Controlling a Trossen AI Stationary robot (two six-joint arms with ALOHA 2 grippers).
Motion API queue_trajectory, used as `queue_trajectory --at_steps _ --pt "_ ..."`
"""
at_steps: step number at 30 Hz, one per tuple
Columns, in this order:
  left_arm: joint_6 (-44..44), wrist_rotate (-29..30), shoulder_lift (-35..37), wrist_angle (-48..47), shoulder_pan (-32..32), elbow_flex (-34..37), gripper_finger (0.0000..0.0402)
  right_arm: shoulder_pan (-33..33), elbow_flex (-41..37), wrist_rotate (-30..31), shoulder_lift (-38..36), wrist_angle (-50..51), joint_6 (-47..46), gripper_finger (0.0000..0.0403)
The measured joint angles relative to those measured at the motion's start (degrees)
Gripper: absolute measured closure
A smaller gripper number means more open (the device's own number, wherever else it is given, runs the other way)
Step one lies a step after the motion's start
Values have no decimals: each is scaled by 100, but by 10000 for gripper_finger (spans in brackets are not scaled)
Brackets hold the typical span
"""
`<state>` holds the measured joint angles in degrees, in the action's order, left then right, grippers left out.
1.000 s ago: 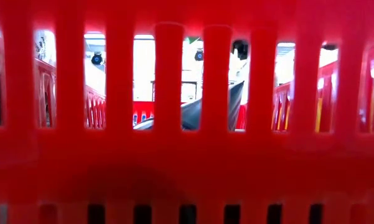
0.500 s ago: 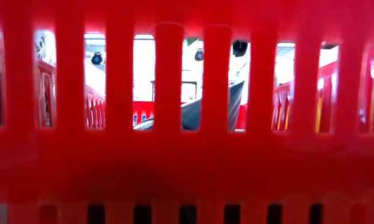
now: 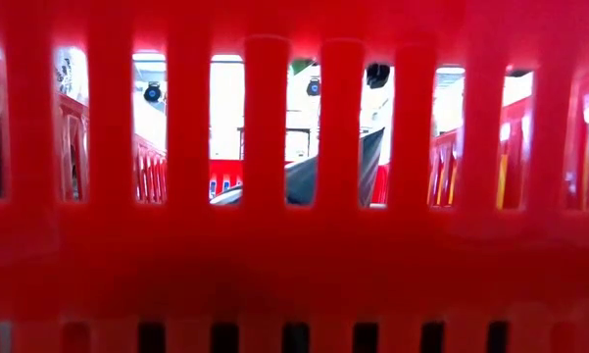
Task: Pick & Place Travel size toiletries
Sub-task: Put the green shampoo into the green bin
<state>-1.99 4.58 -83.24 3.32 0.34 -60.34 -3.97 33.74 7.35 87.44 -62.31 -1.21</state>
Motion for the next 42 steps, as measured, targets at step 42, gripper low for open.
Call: queue_trajectory --at_steps 42 --pt "193 57 0 -38 9 0 188 -4 0 239 -2 110 -59 240"
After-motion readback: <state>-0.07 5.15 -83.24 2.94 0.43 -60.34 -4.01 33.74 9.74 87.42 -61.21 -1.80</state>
